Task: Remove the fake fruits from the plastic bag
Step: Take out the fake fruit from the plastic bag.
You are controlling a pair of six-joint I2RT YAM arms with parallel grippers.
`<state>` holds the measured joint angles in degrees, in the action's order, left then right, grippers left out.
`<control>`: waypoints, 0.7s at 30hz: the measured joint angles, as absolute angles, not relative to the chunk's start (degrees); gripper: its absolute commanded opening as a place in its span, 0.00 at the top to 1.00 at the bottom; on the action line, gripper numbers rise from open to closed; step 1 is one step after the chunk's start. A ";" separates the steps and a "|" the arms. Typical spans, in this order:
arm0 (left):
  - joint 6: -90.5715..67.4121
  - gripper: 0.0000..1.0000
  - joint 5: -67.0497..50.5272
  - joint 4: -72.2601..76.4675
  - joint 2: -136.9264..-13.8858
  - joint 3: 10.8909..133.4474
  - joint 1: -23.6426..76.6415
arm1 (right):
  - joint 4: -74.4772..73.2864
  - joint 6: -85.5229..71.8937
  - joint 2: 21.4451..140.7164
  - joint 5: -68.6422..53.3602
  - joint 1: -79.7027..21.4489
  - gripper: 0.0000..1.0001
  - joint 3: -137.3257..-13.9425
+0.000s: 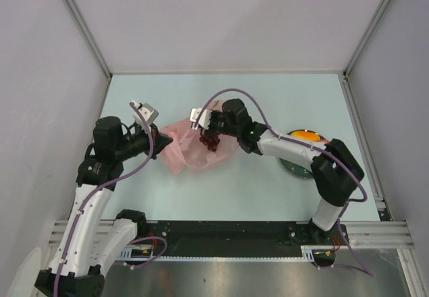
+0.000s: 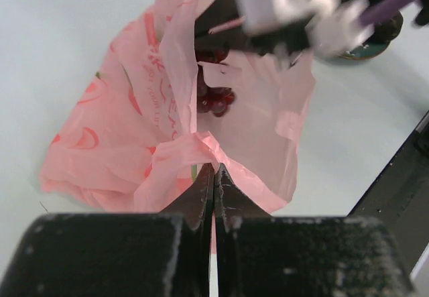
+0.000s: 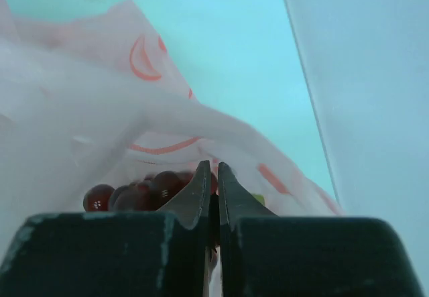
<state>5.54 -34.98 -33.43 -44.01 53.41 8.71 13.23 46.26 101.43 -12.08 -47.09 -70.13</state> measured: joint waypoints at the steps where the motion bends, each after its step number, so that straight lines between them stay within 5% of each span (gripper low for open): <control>1: 5.61 1.00 -34.98 -33.47 -43.88 53.08 8.71 | 12.49 44.73 99.90 -13.04 -46.87 1.00 -70.15; 21: 7.92 1.00 -32.08 -32.03 -42.72 50.09 8.21 | 0.23 29.69 81.65 -21.98 -44.40 1.00 -70.87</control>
<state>7.92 -32.08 -32.03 -42.72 50.09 8.21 0.23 29.69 81.65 -21.98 -44.40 -70.87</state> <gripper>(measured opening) 0.003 0.033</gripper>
